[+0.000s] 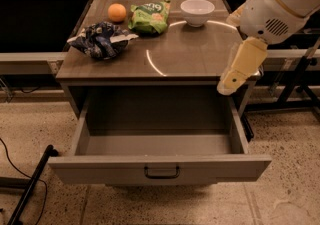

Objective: Place blue chip bag into top drawer

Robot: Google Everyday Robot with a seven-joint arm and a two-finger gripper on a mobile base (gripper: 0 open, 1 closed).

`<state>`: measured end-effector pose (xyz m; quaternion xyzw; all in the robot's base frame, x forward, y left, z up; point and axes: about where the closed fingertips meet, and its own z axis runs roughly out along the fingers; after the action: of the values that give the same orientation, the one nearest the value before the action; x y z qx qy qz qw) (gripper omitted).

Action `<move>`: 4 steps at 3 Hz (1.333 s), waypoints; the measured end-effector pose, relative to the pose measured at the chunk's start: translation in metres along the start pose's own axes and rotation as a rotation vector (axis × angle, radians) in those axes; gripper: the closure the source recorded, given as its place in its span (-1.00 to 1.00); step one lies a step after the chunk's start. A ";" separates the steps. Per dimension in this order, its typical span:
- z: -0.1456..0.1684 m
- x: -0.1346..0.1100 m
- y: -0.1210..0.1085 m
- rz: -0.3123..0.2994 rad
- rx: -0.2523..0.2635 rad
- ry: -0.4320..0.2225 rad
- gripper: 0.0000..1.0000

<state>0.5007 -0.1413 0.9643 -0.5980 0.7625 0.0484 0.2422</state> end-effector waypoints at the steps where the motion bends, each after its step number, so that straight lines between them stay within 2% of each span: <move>1: 0.021 -0.015 -0.007 0.027 0.005 -0.042 -1.00; 2: 0.059 -0.045 -0.018 0.046 -0.003 -0.100 -1.00; 3: 0.093 -0.077 -0.035 0.089 0.021 -0.158 -1.00; 4: 0.093 -0.077 -0.035 0.089 0.021 -0.158 -1.00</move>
Offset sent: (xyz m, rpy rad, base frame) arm 0.0820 0.1023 -0.0511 0.1909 -0.0144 -0.0235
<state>0.5756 -0.0488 0.9236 -0.5554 0.7671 0.0984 0.3055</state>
